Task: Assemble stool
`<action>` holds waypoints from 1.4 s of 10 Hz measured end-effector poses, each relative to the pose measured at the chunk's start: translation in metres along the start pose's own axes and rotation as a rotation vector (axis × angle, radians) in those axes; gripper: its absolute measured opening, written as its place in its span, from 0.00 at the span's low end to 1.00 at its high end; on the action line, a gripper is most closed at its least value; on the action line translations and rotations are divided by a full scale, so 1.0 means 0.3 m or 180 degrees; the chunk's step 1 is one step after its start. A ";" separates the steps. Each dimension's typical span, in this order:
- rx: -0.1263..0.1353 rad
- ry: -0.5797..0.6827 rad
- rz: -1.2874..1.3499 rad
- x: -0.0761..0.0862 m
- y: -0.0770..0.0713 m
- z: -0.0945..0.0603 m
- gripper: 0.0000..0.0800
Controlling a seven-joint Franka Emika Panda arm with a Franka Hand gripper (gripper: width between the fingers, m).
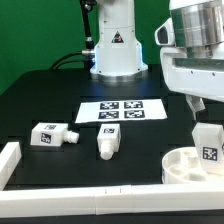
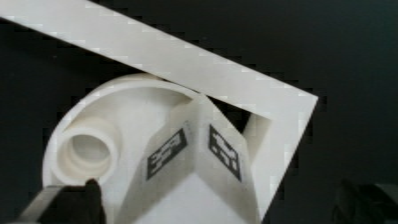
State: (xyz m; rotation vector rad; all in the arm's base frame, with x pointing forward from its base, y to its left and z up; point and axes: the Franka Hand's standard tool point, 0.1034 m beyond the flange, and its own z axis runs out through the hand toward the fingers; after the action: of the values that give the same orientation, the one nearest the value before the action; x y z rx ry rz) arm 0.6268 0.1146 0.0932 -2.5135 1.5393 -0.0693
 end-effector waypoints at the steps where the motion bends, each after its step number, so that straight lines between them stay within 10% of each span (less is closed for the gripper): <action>1: -0.0007 -0.0003 -0.0326 -0.001 0.000 -0.003 0.81; 14: -0.0436 -0.0074 -0.5292 0.006 -0.006 -0.013 0.81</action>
Offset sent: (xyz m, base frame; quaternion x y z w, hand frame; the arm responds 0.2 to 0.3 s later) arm -0.0042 0.0062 0.0115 -0.0432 -0.0379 -0.4135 0.9087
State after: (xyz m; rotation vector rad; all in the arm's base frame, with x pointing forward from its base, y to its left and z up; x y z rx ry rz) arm 0.6287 0.1133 0.0974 -3.0126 -0.8692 -0.1464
